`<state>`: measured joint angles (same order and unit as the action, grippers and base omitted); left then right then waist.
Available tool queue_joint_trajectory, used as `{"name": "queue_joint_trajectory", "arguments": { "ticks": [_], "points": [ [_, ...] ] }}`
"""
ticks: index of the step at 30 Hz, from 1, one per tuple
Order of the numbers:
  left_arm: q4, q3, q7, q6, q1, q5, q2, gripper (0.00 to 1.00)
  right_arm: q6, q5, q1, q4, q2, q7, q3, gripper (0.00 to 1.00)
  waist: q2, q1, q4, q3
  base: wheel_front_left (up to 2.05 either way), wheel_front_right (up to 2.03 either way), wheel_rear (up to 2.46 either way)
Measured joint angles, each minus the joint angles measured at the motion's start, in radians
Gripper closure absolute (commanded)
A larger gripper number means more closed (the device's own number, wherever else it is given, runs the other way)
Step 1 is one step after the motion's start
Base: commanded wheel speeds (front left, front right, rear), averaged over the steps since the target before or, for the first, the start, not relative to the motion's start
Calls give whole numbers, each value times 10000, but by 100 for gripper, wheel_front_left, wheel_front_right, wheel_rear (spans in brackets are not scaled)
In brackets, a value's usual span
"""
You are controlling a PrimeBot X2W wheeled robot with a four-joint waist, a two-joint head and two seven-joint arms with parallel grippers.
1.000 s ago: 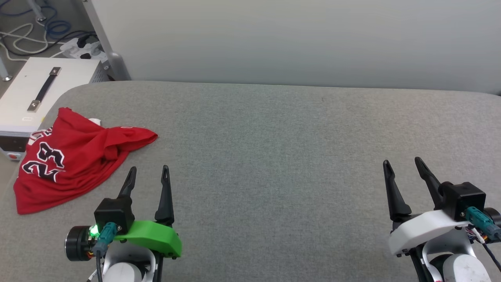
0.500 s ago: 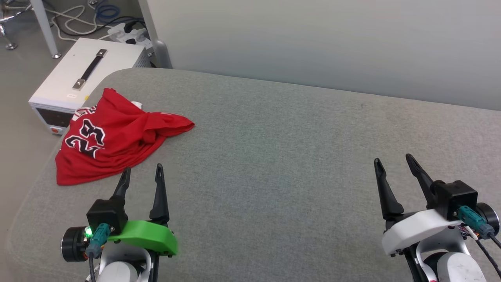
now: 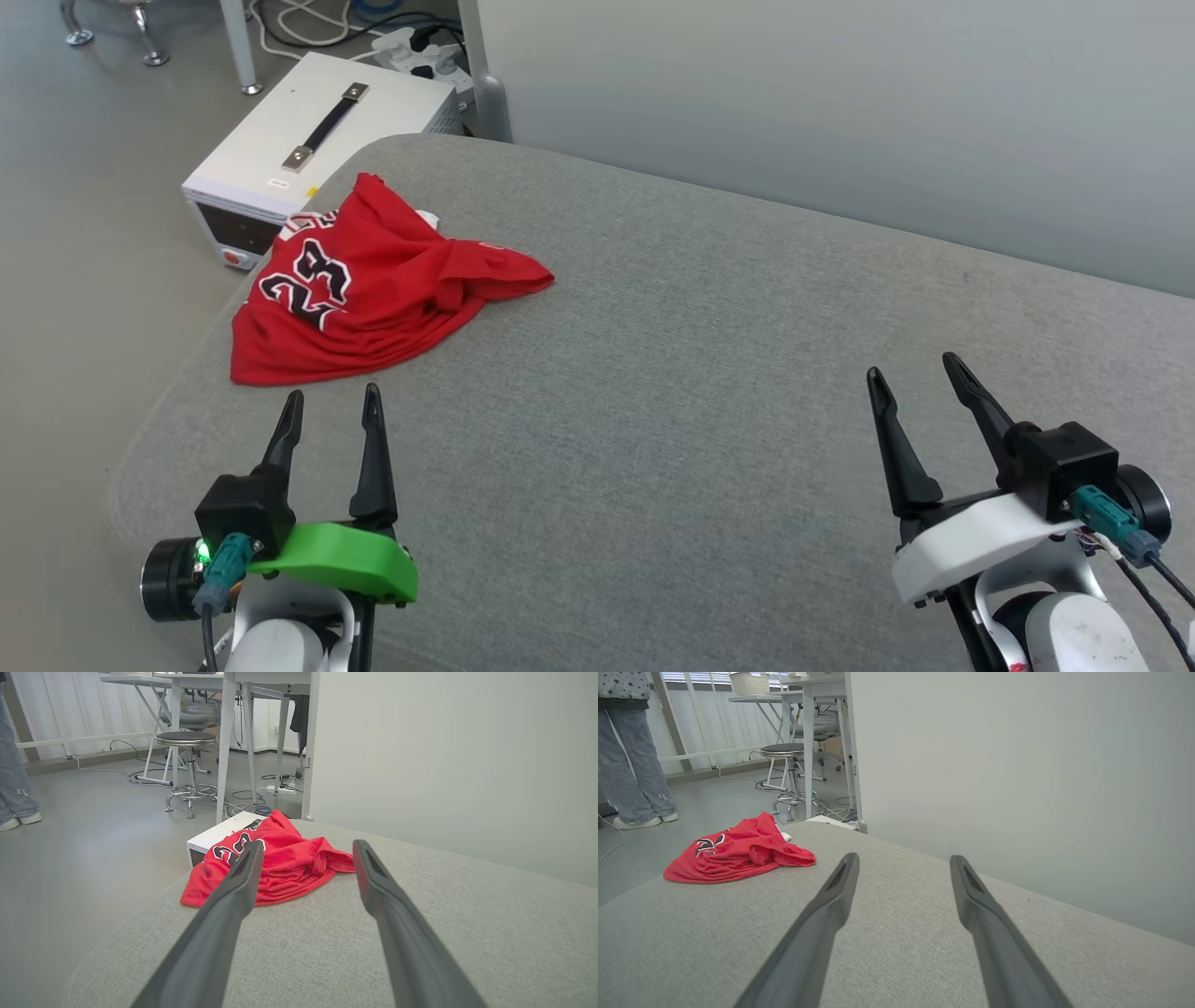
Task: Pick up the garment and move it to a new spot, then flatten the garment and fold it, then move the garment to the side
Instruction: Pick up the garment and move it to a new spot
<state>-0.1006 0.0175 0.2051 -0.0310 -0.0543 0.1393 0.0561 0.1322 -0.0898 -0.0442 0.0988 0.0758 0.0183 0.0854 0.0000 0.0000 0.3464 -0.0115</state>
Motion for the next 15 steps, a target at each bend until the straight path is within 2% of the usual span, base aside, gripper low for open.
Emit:
{"name": "queue_joint_trajectory", "arguments": {
  "ticks": [15],
  "points": [
    [-142,224,322,-54,-109,113,0,0,0,46,-247,98,115,86,508,0,0,0,1243,-84,0,0,0]
  ]
}}
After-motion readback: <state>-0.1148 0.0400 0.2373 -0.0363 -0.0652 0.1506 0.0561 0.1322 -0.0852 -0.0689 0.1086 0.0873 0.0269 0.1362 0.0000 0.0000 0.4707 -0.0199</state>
